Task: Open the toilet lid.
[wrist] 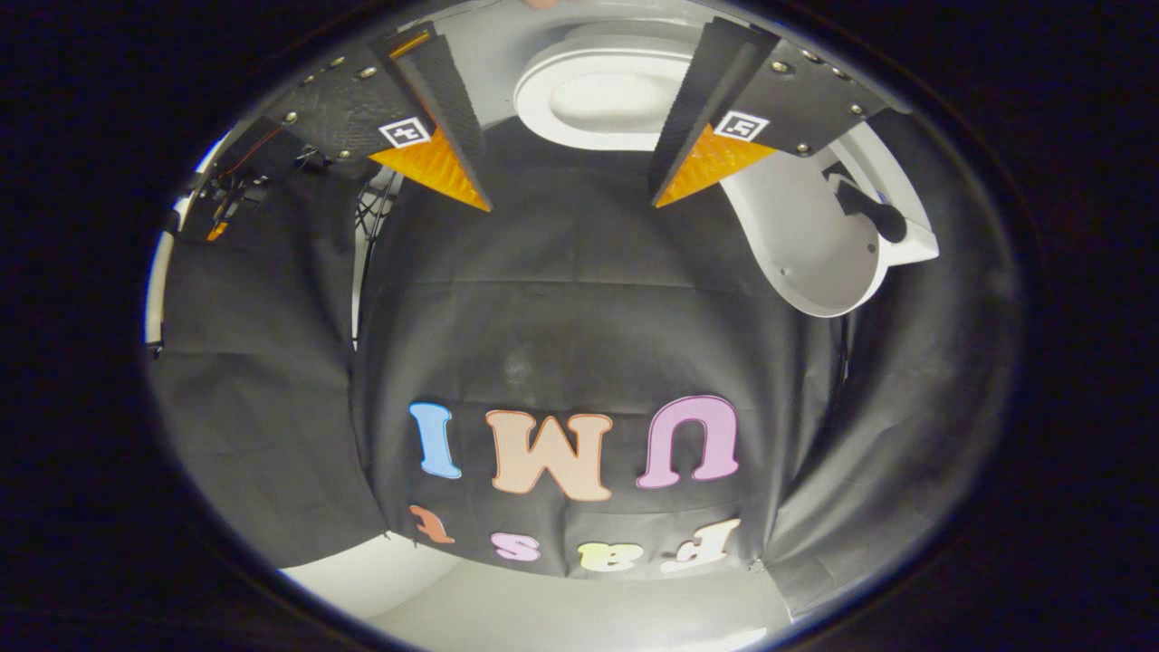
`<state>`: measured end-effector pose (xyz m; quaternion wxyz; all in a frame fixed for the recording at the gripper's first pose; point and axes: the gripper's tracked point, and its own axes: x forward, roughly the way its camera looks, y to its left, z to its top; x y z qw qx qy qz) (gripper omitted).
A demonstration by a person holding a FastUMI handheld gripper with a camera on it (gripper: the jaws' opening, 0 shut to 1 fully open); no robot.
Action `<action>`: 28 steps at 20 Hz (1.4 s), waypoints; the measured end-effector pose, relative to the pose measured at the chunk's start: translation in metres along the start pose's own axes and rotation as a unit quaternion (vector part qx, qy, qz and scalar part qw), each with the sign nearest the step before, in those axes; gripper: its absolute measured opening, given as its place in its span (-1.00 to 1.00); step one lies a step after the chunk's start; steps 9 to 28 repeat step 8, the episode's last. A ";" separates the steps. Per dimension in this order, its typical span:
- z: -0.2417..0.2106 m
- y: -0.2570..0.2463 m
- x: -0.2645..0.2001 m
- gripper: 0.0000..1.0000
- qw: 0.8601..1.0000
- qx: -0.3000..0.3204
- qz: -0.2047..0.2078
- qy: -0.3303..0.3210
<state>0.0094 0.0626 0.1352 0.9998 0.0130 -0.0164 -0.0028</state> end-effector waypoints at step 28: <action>-0.009 0.002 0.004 0.96 1.000 0.003 0.003 0.003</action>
